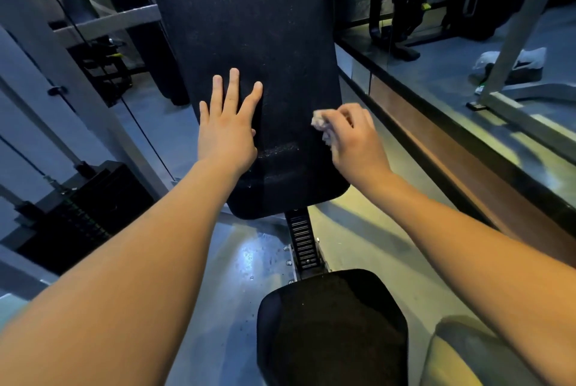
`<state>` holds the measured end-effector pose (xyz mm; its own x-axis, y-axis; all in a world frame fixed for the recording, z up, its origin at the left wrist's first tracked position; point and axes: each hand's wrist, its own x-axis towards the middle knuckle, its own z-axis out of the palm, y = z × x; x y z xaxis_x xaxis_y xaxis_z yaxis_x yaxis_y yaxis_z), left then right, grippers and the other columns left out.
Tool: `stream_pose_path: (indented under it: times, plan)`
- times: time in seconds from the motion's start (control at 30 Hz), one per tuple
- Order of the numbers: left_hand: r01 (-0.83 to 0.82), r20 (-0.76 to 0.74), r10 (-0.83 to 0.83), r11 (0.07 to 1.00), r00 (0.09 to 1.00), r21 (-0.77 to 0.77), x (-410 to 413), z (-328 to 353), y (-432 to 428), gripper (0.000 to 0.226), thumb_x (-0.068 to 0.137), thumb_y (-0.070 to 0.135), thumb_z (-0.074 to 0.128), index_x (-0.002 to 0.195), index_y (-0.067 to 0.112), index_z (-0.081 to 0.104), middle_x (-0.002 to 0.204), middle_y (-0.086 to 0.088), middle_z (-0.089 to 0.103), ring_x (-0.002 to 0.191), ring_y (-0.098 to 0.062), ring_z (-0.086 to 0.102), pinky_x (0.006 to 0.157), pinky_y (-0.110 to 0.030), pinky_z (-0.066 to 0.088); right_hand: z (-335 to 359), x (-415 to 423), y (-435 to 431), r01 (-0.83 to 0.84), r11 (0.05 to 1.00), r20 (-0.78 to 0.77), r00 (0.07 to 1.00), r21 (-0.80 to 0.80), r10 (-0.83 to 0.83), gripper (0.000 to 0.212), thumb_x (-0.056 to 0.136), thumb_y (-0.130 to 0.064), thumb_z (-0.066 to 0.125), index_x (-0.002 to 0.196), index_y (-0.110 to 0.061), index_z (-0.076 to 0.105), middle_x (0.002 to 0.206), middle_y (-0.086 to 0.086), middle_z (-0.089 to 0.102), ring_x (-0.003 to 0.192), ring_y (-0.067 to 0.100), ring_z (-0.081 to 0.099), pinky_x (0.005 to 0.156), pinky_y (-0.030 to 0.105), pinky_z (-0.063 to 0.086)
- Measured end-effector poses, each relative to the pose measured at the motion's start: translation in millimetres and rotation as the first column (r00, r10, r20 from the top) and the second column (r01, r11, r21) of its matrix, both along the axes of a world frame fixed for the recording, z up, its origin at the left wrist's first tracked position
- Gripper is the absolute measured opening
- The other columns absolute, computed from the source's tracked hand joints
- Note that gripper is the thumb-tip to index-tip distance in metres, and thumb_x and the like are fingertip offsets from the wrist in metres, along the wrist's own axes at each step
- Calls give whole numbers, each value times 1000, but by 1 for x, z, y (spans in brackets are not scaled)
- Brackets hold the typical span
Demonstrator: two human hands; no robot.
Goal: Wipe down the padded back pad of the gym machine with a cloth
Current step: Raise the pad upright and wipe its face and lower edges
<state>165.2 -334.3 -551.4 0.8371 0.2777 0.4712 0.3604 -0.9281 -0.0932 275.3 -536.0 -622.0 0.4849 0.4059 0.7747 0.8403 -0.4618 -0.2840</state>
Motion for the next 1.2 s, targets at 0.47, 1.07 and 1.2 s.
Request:
stream_pose_path:
  times: [0.47, 1.07, 1.2]
  plan:
    - [-13, -52, 13, 1000, 999, -3, -3, 8, -2, 90, 95, 19, 64, 158, 35, 1, 167, -2, -17, 152, -31, -17, 123, -55, 13, 37, 3, 14, -43, 999, 79, 996, 29, 41, 35, 85, 6, 57, 114, -12, 64, 105, 14, 52, 94, 33, 49, 70, 43, 50]
    - [10, -179, -15, 999, 984, -31, -22, 30, 9, 102, 91, 30, 70, 158, 37, -5, 164, 1, -24, 153, -25, -16, 124, -44, 15, 76, 27, 19, 2, 996, 168, 986, -85, 12, 25, 88, 6, 60, 108, -9, 62, 105, 13, 51, 93, 33, 46, 67, 43, 46]
    - [-89, -95, 90, 996, 991, 8, -29, 14, 16, 112, 89, 33, 73, 158, 26, -16, 164, -5, -26, 153, -27, -16, 124, -43, 18, 117, 44, 49, 87, 996, 183, 979, 31, -92, 22, 92, 3, 58, 109, -8, 64, 106, 14, 55, 90, 34, 48, 75, 39, 43]
